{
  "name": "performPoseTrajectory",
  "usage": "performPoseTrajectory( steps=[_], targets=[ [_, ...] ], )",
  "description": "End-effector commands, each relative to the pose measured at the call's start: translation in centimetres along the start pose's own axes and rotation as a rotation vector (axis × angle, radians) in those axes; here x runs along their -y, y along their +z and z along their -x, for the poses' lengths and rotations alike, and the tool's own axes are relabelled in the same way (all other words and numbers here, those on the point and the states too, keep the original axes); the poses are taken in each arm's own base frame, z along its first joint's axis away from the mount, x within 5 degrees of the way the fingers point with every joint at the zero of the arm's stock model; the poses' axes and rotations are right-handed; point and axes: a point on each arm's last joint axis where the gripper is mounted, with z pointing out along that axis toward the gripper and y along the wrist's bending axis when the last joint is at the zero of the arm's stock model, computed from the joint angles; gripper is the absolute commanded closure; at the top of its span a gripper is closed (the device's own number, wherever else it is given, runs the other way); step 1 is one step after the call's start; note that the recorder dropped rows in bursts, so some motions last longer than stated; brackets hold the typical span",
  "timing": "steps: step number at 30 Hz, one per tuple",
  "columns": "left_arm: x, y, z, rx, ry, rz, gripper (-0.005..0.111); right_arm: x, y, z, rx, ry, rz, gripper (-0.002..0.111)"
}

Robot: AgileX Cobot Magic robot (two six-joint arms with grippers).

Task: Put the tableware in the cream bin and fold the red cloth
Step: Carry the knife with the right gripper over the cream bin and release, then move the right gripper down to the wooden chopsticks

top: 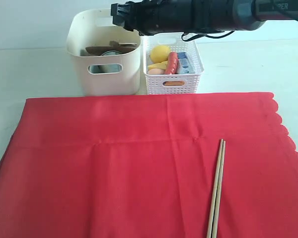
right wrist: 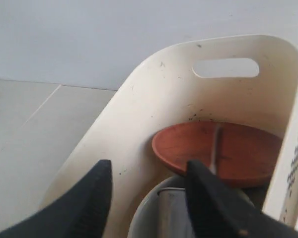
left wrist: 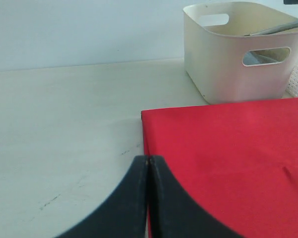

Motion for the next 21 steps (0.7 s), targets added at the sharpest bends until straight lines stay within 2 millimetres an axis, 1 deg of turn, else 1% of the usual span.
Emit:
performPoseTrajectory(
  steps=[1,3,6,8,9,11,12,16,17,21],
  targets=[
    [0.0,0.0,0.1,0.014,-0.004,0.001,0.104,-0.4,0.0,0.2,-0.001,0.009,0.047,0.037],
    [0.0,0.0,0.1,0.014,-0.004,0.001,0.104,-0.8,-0.1,0.1,-0.013,0.009,0.101,0.033],
    [0.0,0.0,0.1,0.014,-0.004,0.001,0.104,-1.0,-0.4,0.0,-0.044,-0.032,0.156,0.037],
    [0.0,0.0,0.1,0.014,-0.004,0.001,0.104,-0.8,-0.6,0.0,-0.07,-0.04,0.149,0.045],
    [0.0,0.0,0.1,0.014,-0.004,0.001,0.104,-0.5,-0.8,0.0,-0.09,-0.034,0.134,0.054],
    [0.0,0.0,0.1,0.014,-0.004,0.001,0.104,0.0,-1.2,0.1,-0.121,-0.049,0.113,0.067],
    [0.0,0.0,0.1,0.014,-0.004,0.001,0.104,0.1,-1.4,0.1,-0.141,-0.06,0.103,0.077],
    [0.0,0.0,0.1,0.014,-0.004,0.001,0.104,0.1,-2.6,-0.2,-0.168,-0.097,0.076,0.105],
    [0.0,0.0,0.1,0.014,-0.004,0.001,0.104,0.0,-3.0,-0.2,-0.166,-0.096,0.067,0.108],
    [0.0,0.0,0.1,0.014,-0.004,0.001,0.104,-0.1,-4.7,-0.5,-0.155,-0.117,-0.005,0.108]
  ],
)
